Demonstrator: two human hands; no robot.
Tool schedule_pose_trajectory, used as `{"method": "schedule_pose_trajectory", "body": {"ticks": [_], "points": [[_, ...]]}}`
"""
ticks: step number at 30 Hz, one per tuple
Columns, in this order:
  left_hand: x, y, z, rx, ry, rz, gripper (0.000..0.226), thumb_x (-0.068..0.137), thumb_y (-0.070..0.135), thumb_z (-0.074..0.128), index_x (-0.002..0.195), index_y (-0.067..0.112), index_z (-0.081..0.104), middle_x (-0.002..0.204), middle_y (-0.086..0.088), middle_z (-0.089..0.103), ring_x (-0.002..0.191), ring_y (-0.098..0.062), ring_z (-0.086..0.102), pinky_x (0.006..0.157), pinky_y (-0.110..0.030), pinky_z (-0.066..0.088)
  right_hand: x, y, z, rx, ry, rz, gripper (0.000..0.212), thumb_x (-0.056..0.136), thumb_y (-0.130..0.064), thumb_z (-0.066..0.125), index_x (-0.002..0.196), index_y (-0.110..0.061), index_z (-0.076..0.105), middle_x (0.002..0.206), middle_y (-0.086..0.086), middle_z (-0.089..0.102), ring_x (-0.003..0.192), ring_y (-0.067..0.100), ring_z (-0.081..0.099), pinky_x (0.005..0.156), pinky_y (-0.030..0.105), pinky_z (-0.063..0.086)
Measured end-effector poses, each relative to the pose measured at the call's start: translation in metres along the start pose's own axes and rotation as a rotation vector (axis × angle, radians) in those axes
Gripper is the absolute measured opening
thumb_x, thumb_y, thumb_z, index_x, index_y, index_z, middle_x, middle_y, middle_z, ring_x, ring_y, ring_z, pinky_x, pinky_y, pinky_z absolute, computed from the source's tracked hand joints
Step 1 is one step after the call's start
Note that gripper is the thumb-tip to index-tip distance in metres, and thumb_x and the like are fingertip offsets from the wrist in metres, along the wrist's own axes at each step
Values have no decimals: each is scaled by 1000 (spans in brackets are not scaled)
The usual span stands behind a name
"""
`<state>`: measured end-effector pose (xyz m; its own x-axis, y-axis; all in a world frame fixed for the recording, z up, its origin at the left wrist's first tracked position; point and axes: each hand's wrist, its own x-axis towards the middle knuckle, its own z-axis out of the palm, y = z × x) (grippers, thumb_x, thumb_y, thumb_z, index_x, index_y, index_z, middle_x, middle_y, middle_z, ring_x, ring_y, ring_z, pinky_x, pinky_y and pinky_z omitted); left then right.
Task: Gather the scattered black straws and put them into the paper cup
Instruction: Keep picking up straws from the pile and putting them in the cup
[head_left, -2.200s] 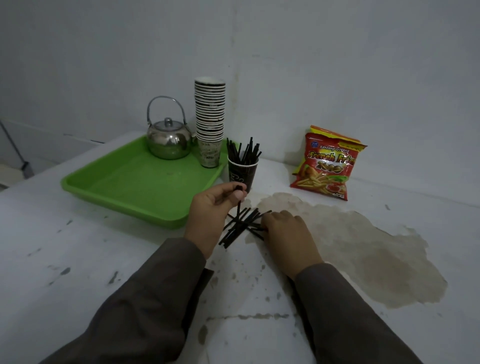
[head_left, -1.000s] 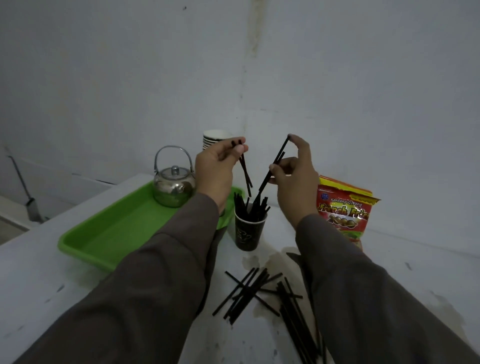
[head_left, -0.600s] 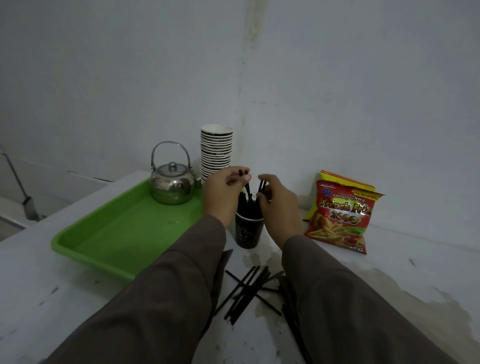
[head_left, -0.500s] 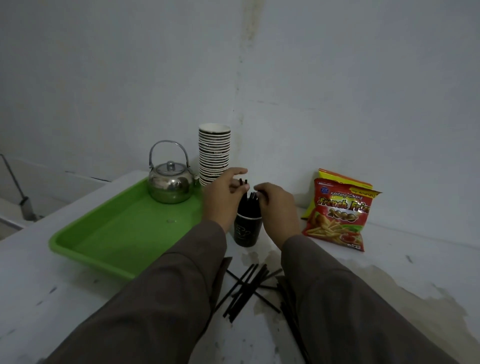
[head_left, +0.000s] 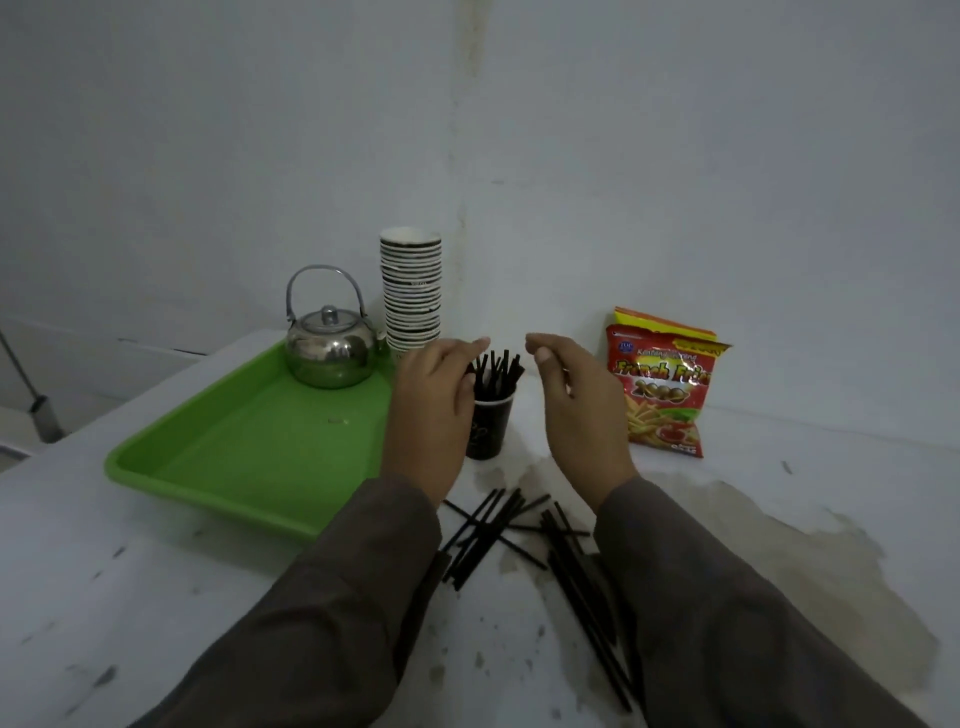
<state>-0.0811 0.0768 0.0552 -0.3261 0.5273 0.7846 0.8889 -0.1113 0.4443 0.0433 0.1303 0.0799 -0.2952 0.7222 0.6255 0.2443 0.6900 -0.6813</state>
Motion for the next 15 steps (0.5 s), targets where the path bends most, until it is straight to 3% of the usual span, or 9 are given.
{"method": "schedule_pose_trajectory", "body": {"ticks": [2,4,9,11,15], "points": [[-26,10,-4,-54,-31,6,31,84,3,55,111,18,60,102,-4,61,96,-14,47,83,-17,33,-27,6,-15,2,-5,14,21,94,-19,46,106,-20,63,99,-9,64,88,-3,54,75,2,38],[-53,21,-4,-123,-124,14,24,83,7,55,102,18,64,97,-2,63,92,-13,49,79,-16,34,-55,15,-29,-24,-30,47,18,92,-18,49,101,-22,64,94,-11,63,85,-5,54,71,0,38],[-87,41,8,-159,-482,16,22,85,12,55,103,21,64,101,0,62,96,-16,51,84,-28,41,-110,41,-57,-189,-64,136,17,88,-11,55,99,-17,66,92,-6,62,85,10,55,75,18,40],[-96,49,11,-176,-527,14,25,85,11,55,105,22,64,104,1,62,98,-15,50,86,-27,40,-123,49,-64,-284,-54,154,16,86,-11,57,99,-16,66,89,-6,60,81,12,52,71,19,37],[-111,60,17,-111,-626,205,35,82,-1,51,106,20,65,109,-3,64,103,-19,53,87,-27,38,-131,62,-71,-460,-51,235,15,86,-19,57,99,-15,65,85,0,61,77,14,50,70,27,39]]}}
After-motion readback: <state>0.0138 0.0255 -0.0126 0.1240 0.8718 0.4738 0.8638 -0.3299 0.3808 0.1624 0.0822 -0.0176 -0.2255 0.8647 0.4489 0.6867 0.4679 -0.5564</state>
